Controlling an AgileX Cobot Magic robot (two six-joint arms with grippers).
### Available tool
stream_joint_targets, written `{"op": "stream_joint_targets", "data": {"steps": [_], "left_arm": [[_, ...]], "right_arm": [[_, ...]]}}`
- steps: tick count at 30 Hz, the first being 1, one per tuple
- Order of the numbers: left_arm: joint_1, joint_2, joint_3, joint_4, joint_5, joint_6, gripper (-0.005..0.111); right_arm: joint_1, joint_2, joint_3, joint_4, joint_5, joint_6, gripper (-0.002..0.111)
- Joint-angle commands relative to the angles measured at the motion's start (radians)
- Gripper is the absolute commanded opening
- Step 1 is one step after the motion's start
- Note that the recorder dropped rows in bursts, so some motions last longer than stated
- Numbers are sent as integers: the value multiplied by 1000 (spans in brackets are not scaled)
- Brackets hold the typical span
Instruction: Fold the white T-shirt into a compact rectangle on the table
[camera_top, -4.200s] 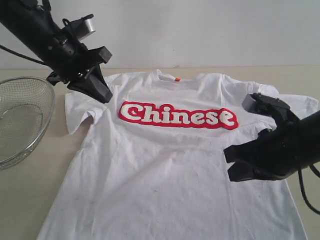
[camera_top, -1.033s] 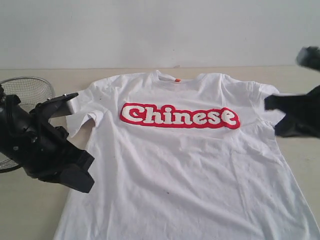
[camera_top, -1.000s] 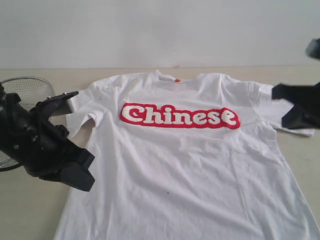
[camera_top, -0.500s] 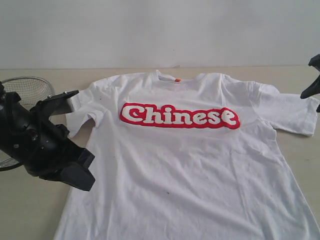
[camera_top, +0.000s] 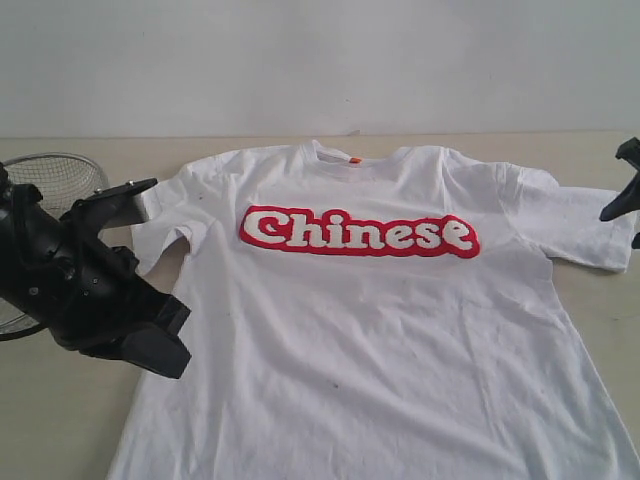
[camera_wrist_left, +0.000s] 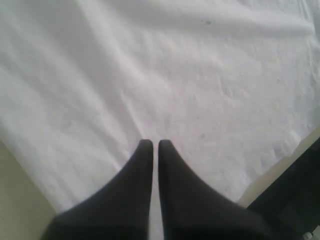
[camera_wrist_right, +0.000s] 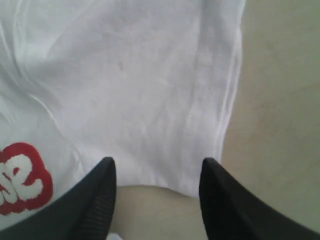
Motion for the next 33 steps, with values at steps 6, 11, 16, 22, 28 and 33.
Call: {"op": "stream_joint_targets", "data": {"steps": [6, 11, 16, 22, 28, 33], "left_arm": [[-5, -12, -6, -8, -10, 12, 5], [-5, -12, -6, -8, -10, 12, 5], [-5, -12, -6, -8, -12, 12, 5], [-5, -12, -6, -8, -14, 12, 5], [-5, -2, -6, -8, -13, 12, 5], [-5, 22, -6, -8, -13, 12, 5]], "right_arm": [[-20, 21, -6, -102, 19, -38, 46], [-20, 56, -6, -87, 5, -59, 46], [-20, 74, -6, -29, -27, -104, 46], [-18, 95, -6, 35, -43, -143, 46], [-17, 120, -6, 53, -86, -148, 46], [-17, 132, -6, 72, -133, -154, 43]]}}
